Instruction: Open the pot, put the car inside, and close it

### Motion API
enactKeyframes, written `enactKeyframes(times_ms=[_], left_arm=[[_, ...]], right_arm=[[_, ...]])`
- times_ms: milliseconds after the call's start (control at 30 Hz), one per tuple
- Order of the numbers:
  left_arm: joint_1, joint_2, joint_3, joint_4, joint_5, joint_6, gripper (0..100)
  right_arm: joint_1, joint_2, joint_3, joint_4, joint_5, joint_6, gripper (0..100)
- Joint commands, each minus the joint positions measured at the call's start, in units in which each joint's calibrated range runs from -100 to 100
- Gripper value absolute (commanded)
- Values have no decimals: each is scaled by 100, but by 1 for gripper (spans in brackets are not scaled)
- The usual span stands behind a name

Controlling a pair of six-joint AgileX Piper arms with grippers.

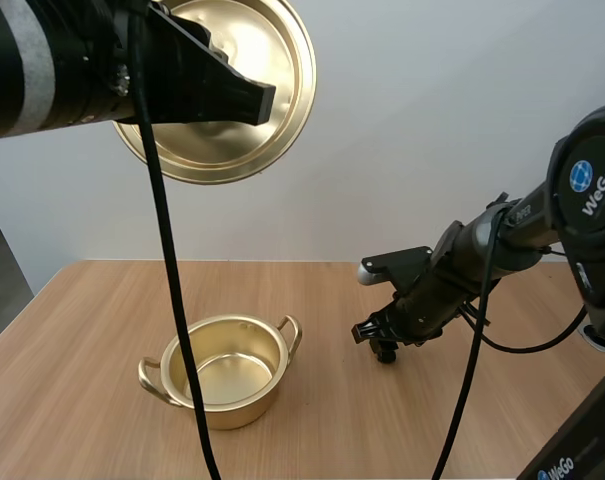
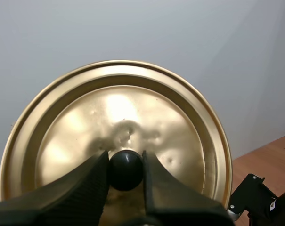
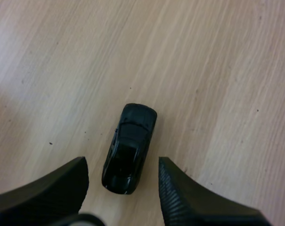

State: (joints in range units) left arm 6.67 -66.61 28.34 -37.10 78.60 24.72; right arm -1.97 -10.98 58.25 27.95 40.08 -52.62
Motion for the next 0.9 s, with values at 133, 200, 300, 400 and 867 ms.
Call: enactKeyframes(times_ms=[133,200,300,400,867], left_arm=[[21,-1,0,-1,34,-1,0],[21,-1,0,-1,34,-1,0],[21,-1,0,-1,71,-1,0],[21,-1,0,3,87,22,0],[114,-1,0,62,-248,-50,0]], right_arm=[[-3,334,-20,343,-270,-291,46],[-3,405,-20,333,-348,-291,13],[-3,421,-54,333,-369,-399,0],[-3,393,-196,231,-228,-406,0],[61,-2387,-410,4242,4184,-3040,0]])
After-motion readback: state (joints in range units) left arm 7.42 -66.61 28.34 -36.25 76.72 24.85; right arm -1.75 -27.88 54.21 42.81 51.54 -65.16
